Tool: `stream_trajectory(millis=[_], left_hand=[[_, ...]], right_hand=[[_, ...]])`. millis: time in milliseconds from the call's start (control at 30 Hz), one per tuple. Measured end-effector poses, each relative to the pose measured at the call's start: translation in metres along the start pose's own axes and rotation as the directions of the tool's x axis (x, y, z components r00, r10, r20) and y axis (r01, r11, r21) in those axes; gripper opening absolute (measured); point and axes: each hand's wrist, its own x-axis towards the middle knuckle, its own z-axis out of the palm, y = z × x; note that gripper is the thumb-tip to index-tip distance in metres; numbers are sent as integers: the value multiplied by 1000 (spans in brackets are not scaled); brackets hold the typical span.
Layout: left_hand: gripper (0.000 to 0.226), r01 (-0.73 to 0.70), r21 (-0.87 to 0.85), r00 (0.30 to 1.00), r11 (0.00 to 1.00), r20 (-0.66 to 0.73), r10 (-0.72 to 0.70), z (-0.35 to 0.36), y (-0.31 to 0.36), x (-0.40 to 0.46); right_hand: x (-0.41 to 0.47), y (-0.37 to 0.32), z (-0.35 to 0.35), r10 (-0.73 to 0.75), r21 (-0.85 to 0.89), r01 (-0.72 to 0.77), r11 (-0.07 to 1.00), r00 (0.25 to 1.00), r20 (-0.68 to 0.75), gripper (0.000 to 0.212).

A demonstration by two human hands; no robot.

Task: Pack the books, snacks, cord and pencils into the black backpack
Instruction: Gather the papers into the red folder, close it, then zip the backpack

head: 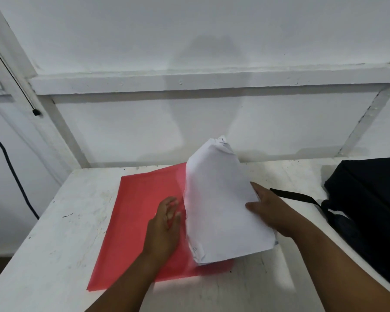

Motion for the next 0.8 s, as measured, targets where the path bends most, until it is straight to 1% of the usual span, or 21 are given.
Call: stream_trajectory(millis=[133, 200, 300, 400, 500, 567, 633, 667, 700, 733, 767, 800], left_hand=[[35, 28, -52, 1000, 998, -2, -29, 4, 0, 3], [35, 38, -52, 999, 998, -4, -39, 5, 0, 2], [32, 11, -23, 1000, 1000, 7, -11, 7, 0, 1], [32, -1, -2, 998, 1000, 62, 2, 9, -5, 0], [33, -22, 63, 993, 998, 120, 15, 9, -12, 1], [35, -21, 110, 986, 994, 165, 3, 5, -13, 3], [38, -37, 142, 977, 989, 212, 6, -6, -10, 6], [37, -37, 127, 979, 991, 203, 10, -16, -9, 8], [33, -34, 93, 986, 995, 164, 19, -29, -8, 9], [27, -32, 78, 995, 996, 93, 25, -45, -11, 10], [22, -35, 104, 999, 994, 7, 34, -62, -19, 11], [22, -19, 183, 998, 983, -62, 31, -79, -31, 14]], right_hand=[[1, 12, 23, 34, 37, -36, 999, 999, 41, 53], [0, 16, 36, 46, 10, -47, 999, 997, 69, 53], [1, 17, 54, 48, -157, -36, 987, 996, 74, 53], [6, 15, 68, 27, -367, -7, 930, 998, 49, 49], [10, 10, 84, 28, -462, -28, 886, 1000, -7, 47], [15, 8, 94, 29, -461, -36, 887, 999, -23, 46], [19, 10, 95, 64, -394, -71, 916, 997, -32, 43], [20, 12, 93, 88, -346, -95, 933, 995, -35, 43], [21, 15, 90, 114, -297, -121, 947, 993, -38, 46], [20, 18, 87, 138, -250, -145, 957, 989, -43, 51], [19, 22, 84, 153, -208, -161, 965, 987, -52, 56], [18, 24, 82, 161, -180, -169, 969, 985, -61, 60]])
